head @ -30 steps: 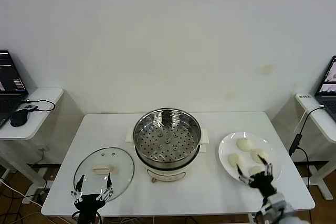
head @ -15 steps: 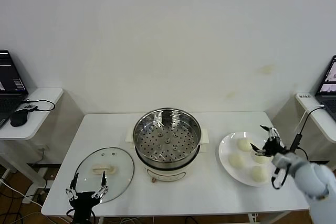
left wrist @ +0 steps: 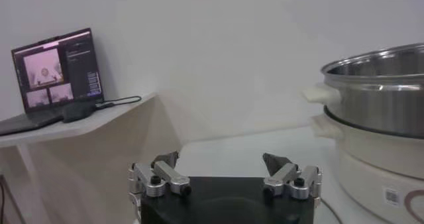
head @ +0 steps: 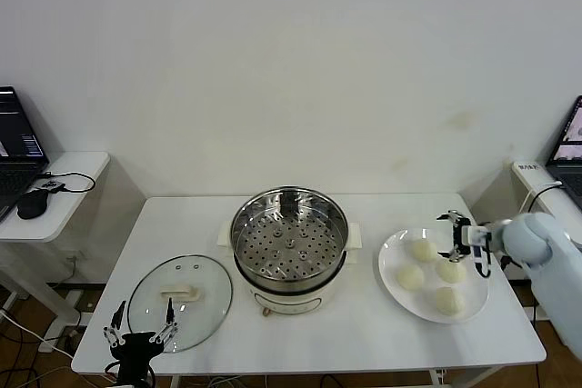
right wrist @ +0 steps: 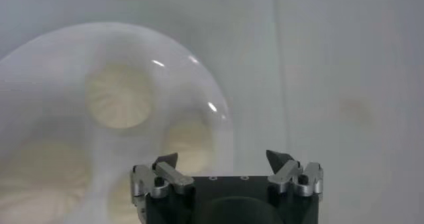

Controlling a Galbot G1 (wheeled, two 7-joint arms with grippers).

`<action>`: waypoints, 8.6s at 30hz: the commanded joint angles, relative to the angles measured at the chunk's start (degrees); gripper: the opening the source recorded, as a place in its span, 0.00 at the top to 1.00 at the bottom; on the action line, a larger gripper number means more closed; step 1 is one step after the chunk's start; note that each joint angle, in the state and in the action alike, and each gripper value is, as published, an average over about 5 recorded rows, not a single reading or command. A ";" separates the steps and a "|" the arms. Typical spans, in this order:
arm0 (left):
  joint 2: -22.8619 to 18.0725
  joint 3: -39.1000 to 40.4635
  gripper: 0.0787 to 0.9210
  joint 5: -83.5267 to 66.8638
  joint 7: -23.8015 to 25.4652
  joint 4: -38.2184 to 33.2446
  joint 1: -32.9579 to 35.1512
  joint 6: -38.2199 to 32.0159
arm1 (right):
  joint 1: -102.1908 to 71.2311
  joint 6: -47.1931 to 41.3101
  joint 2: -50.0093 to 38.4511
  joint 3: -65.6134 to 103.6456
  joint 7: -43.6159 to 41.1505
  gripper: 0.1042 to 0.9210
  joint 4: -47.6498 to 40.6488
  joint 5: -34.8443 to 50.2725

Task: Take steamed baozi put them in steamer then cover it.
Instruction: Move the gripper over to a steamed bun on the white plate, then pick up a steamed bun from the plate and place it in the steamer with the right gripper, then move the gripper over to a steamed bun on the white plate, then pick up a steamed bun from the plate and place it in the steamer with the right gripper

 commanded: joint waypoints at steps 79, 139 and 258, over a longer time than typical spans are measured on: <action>1.96 -2.27 0.12 -3.86 -0.14 -1.00 -2.27 -0.04 | 54.87 10.78 30.36 -62.43 -2.39 0.40 -2.53 26.75; 4.00 -3.30 0.12 -4.19 -0.89 -5.80 -0.75 6.48 | 50.50 -17.24 -17.90 -58.97 -2.94 0.12 26.16 28.15; 2.38 -5.65 0.12 -3.91 -0.49 -6.99 -1.35 6.47 | 49.15 -38.34 34.93 -60.04 10.00 0.12 1.16 51.63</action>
